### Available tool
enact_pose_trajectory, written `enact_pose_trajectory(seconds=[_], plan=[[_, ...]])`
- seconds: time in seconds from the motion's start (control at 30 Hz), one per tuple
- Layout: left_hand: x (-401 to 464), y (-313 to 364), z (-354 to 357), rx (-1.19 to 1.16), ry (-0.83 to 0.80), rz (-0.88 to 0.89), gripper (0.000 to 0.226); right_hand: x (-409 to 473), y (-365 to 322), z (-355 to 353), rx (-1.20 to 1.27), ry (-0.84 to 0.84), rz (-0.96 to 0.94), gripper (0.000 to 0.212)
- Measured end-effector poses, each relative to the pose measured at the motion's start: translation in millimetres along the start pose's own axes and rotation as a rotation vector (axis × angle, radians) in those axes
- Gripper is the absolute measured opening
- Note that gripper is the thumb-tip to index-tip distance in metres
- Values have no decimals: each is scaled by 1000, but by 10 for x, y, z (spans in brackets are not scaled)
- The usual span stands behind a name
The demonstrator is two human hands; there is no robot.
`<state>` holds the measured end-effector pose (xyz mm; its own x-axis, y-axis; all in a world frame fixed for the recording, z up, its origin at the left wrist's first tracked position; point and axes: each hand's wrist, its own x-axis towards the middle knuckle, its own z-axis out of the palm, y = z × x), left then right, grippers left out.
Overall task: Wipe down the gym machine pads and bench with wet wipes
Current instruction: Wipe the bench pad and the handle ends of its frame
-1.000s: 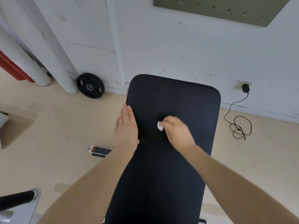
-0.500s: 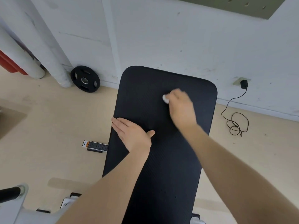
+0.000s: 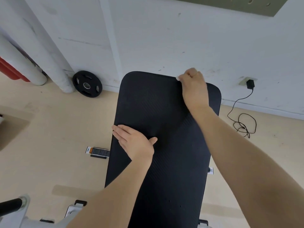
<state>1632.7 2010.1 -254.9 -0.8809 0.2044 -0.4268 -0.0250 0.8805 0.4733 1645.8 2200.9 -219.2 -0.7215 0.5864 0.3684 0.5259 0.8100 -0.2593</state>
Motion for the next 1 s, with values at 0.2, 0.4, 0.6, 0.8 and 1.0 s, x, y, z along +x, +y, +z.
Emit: enact_pose_trajectory(seconds=[0.2,0.4,0.6,0.8,1.0], plan=[[-52,-59,17,-31,57,53,121,-1222,-70,124,121,-71,-214,21],[-27,-159,77,-92,111,107,122,-829,96,12,142,-139,-178,11],[-27,-202,127,-112,129,121,122,-279,107,16,67,94,-86,6],[-102,-144,102,-149,149,90,112,-1292,169,136,20,-52,-341,40],[-192,1,223,-121,21,39,125,-971,327,22,40,-51,-440,27]])
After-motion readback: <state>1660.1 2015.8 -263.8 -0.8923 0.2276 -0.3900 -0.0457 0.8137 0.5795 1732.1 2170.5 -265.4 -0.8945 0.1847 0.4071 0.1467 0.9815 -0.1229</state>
